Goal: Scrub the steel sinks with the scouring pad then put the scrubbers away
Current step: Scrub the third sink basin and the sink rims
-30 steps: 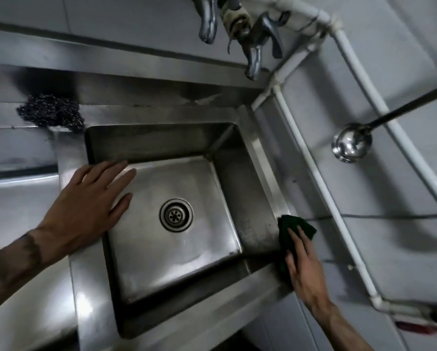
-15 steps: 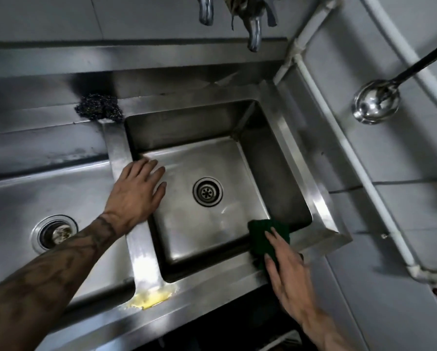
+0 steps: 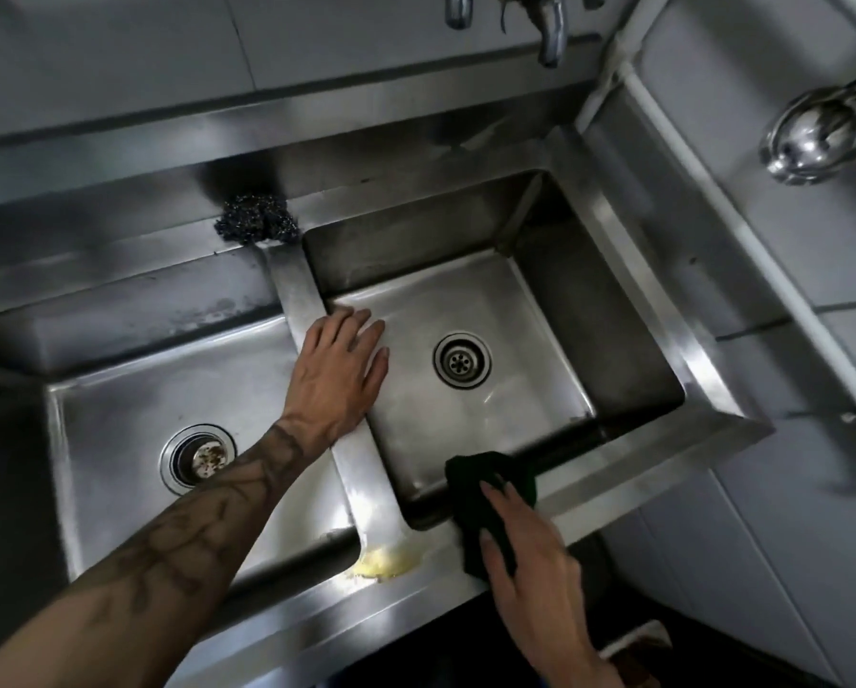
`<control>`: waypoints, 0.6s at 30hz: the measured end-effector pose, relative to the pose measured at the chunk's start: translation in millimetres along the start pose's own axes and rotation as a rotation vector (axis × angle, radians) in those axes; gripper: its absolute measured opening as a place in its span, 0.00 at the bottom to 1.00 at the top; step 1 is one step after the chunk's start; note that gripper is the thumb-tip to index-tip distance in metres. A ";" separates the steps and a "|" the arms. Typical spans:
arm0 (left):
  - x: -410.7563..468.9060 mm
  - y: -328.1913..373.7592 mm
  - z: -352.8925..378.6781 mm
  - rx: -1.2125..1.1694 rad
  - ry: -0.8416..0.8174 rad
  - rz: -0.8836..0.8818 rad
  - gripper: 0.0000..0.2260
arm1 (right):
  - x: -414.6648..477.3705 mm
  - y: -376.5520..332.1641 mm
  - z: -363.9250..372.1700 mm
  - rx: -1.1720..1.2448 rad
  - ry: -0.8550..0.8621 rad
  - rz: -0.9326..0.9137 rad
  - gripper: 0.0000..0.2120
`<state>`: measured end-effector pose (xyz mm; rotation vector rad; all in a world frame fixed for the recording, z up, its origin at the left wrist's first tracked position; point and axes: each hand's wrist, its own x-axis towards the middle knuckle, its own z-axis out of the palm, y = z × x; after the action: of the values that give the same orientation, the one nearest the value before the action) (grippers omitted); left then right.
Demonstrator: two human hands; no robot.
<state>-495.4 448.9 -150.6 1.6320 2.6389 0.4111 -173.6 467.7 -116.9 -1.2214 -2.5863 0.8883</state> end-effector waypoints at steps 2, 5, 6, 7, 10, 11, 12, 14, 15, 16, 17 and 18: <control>-14.8 -2.6 -6.0 -0.049 0.021 0.000 0.21 | -14.0 -26.0 24.7 -0.010 0.013 -0.024 0.25; -62.8 -14.9 -19.6 -0.114 0.058 -0.008 0.20 | -13.6 -38.1 34.7 -0.082 -0.007 -0.032 0.24; -84.4 -18.4 -24.0 -0.131 0.060 -0.002 0.20 | -11.2 -37.4 34.4 -0.112 -0.003 -0.037 0.24; -108.9 -20.6 -27.8 -0.137 0.052 0.001 0.20 | -10.0 -37.5 33.8 -0.129 0.011 -0.031 0.23; -190.8 -24.0 -38.6 -0.141 -0.057 -0.056 0.21 | -19.3 -55.1 42.5 -0.088 0.099 0.079 0.23; -215.6 -26.8 -41.9 -0.132 -0.100 -0.074 0.22 | -24.7 -66.1 49.2 -0.074 0.119 0.103 0.23; -237.7 -30.7 -45.3 -0.117 -0.137 -0.088 0.23 | -30.9 -78.0 58.3 -0.072 0.126 0.106 0.23; -272.6 -40.2 -52.0 -0.087 -0.193 -0.131 0.24 | -44.2 -98.3 76.7 -0.084 0.115 0.086 0.23; -285.1 -44.1 -55.3 -0.074 -0.203 -0.159 0.24 | -47.5 -104.1 81.9 -0.096 0.110 0.071 0.24; -295.6 -46.9 -56.9 -0.062 -0.209 -0.189 0.25 | -48.2 -105.2 83.8 -0.118 0.102 0.050 0.25; -304.8 -48.0 -57.6 -0.052 -0.209 -0.222 0.25 | -47.8 -103.8 83.0 -0.150 0.084 0.022 0.25; -311.3 -48.4 -57.1 -0.047 -0.206 -0.251 0.25 | -46.3 -99.7 80.7 -0.185 0.058 -0.009 0.25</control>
<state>-404.2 142.0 -146.1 1.2334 2.6089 0.2780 -238.2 347.7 -120.5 -1.2585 -2.6740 0.6127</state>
